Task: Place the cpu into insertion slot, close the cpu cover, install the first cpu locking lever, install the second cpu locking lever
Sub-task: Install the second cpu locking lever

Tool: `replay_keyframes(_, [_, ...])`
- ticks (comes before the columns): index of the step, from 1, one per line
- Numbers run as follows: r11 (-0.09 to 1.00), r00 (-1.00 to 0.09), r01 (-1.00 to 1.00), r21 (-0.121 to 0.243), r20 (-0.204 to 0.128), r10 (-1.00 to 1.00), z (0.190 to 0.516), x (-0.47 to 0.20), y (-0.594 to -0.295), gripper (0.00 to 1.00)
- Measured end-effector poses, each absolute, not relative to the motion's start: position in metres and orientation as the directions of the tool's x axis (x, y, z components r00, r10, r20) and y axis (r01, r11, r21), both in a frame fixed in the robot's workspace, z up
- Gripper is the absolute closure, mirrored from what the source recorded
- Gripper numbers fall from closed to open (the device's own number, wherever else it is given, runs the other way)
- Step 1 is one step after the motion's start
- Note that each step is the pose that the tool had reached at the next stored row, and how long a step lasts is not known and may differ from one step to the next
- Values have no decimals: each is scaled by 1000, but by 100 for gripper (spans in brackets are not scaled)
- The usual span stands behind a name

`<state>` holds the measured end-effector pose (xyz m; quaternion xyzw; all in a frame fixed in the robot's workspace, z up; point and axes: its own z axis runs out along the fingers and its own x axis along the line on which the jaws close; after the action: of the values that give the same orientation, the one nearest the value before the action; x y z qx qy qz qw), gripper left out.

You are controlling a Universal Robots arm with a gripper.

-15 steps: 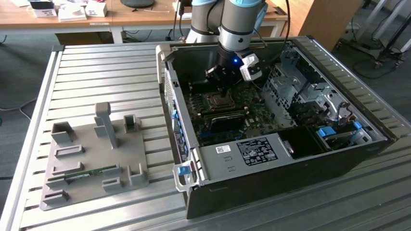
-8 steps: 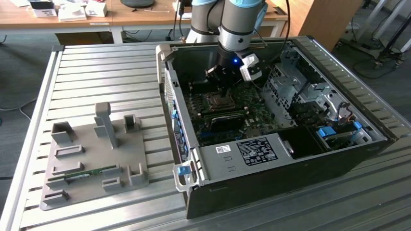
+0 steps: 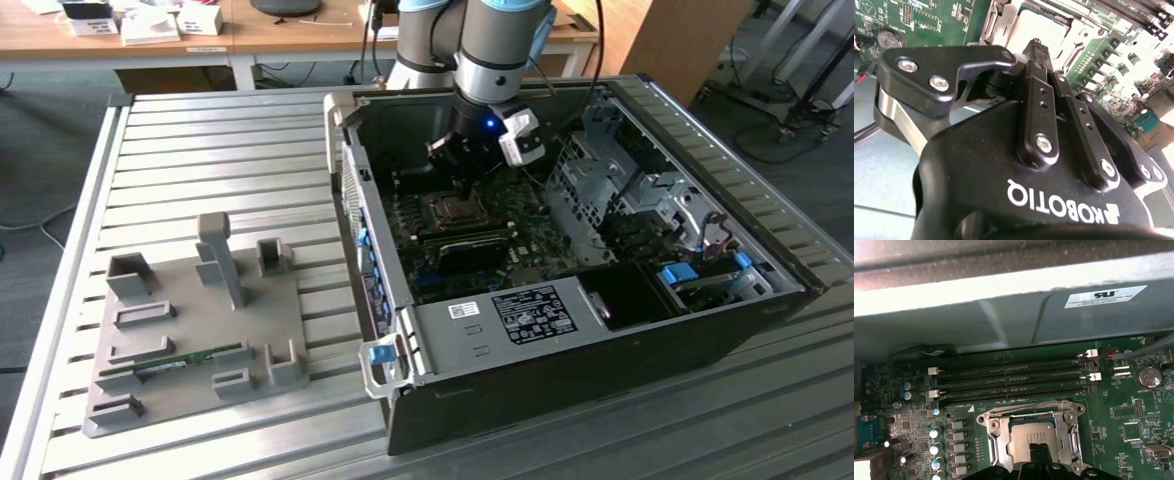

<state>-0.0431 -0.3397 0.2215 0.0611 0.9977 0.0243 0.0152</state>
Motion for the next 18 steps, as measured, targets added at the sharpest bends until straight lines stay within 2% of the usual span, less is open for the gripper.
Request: replay_keyframes(18, [991, -992, 121, 50, -27, 123, 226, -43, -340, 89])
